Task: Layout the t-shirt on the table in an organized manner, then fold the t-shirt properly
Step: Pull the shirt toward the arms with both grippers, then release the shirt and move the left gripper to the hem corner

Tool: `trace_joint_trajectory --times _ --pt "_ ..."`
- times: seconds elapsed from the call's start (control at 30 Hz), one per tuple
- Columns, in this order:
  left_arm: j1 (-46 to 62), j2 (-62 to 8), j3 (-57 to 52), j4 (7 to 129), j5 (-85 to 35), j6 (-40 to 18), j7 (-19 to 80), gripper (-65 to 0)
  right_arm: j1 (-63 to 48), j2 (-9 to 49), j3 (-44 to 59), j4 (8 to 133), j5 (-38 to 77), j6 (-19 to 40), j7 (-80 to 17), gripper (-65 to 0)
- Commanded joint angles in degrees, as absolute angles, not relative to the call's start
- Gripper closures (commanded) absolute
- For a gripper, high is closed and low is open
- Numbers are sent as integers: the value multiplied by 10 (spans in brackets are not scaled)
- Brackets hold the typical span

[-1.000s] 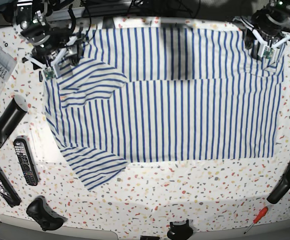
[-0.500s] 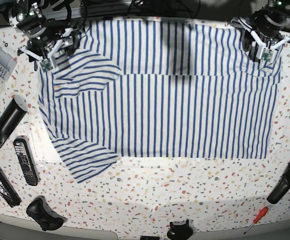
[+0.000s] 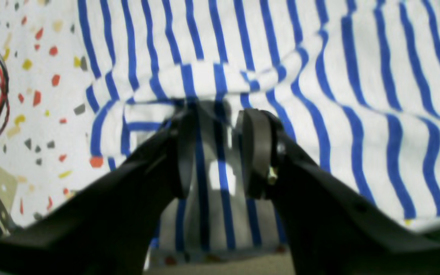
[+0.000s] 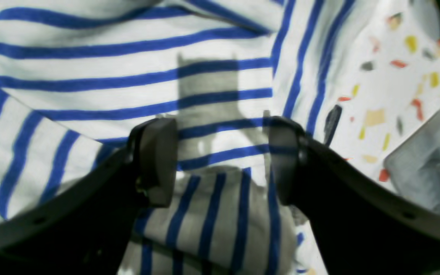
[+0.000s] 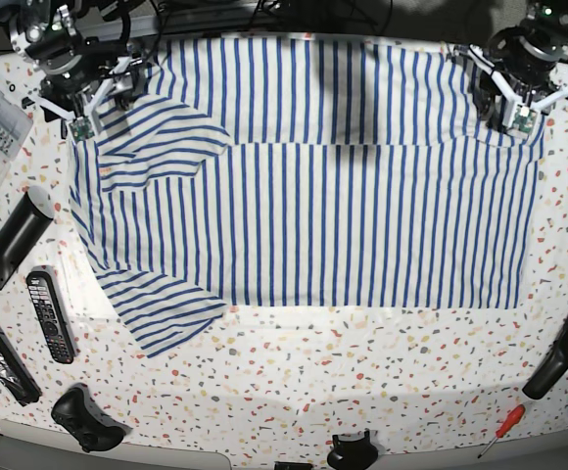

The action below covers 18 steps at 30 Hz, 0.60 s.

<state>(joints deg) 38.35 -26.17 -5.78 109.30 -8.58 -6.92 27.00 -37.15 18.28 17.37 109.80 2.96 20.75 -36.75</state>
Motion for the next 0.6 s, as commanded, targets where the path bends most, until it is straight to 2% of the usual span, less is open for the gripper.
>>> trace_joint_trajectory --times 0.0,0.23,0.57 --pt "378 -267 -61 1092 -84 -66 261 -190 -372 189 177 1118 32 206 -358 -364" --pt "313 -267 -61 1014 -66 -66 246 -190 -372 189 177 1145 32 206 -358 -364" --pt "243 -267 -61 1020 -39 -66 256 -190 -372 189 177 1145 32 206 -359 -364"
